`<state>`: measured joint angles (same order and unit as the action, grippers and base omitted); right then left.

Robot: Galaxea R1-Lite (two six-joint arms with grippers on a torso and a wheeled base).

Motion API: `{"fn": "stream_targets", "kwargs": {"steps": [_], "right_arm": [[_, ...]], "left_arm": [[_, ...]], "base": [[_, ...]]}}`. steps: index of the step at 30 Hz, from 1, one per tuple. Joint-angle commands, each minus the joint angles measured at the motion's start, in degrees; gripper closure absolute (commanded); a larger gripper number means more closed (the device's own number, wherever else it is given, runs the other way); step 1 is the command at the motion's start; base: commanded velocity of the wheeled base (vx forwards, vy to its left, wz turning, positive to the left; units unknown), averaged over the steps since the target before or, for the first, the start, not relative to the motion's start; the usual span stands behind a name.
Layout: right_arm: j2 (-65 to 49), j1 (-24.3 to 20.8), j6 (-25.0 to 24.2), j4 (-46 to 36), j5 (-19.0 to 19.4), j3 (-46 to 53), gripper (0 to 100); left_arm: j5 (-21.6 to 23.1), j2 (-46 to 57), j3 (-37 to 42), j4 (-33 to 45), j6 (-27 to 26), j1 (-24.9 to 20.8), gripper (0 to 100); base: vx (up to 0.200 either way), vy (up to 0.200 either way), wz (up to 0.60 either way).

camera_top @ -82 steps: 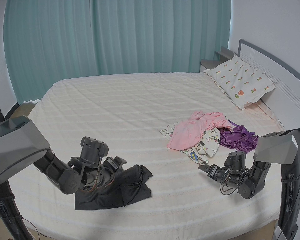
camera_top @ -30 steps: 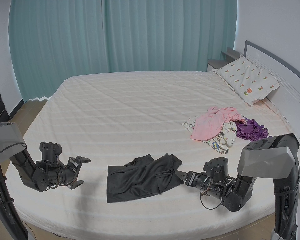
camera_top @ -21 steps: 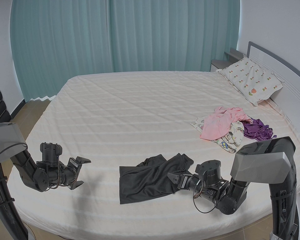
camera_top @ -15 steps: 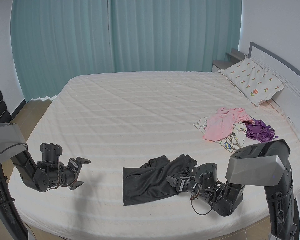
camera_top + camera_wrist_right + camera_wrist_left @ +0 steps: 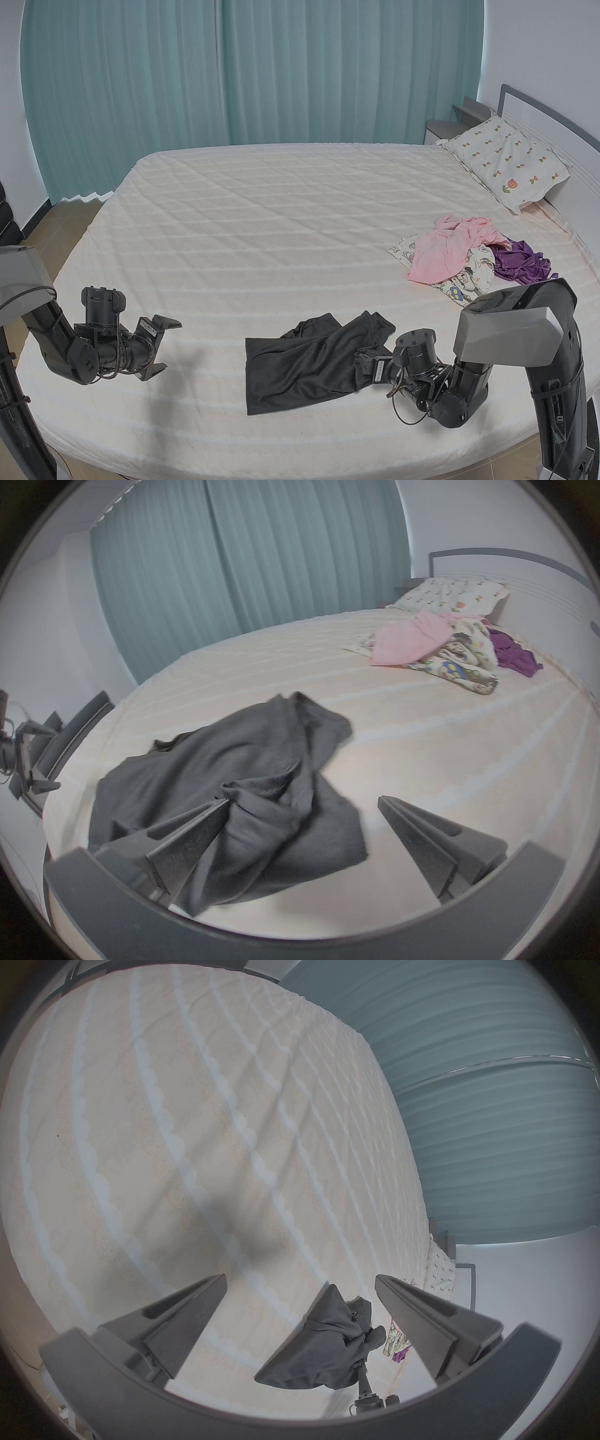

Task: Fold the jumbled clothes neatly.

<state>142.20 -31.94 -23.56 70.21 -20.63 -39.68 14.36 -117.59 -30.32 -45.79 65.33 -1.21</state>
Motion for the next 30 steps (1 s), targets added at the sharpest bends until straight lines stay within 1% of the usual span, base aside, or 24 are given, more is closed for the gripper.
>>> {"fn": "stream_targets", "kwargs": {"steps": [1,6,14,21,23,24,26,30], "right_arm": [[-0.3,2.8,-0.3,0.3,-0.5,1.9,0],[-1.5,5.0,-1.1,0.4,-0.6,4.3,0],[-3.4,6.1,-1.0,-0.2,-0.7,8.6,0],[-4.3,7.2,-1.3,-1.1,-0.3,9.3,0],[-5.5,7.1,-4.1,1.2,1.5,9.5,0],[-6.2,7.2,-5.9,2.8,3.0,9.7,0],[-7.9,7.7,-8.0,4.9,8.5,10.9,0],[-8.2,9.3,-9.7,5.2,20.1,12.6,0]], "left_arm": [[-0.1,-0.1,0.2,0.0,0.0,0.0,0],[-0.2,-0.1,0.3,-0.1,0.0,0.0,0],[-0.1,-0.1,0.5,-0.1,0.0,0.0,0],[-0.2,-0.1,0.5,-0.1,0.0,0.0,0],[-0.2,-0.1,0.5,0.0,0.0,0.0,0],[-0.2,-0.1,0.5,-0.1,0.0,0.0,0],[-0.2,-0.1,0.4,-0.1,0.0,0.0,0],[-0.2,-0.1,0.3,0.0,0.0,0.0,0]], "base": [[0.000,0.000,0.00],[0.000,0.000,0.00],[0.000,0.000,0.00],[0.000,0.000,0.00],[0.000,0.000,0.00],[0.000,0.000,0.00],[0.000,0.000,0.00],[0.000,0.000,0.00]]}}
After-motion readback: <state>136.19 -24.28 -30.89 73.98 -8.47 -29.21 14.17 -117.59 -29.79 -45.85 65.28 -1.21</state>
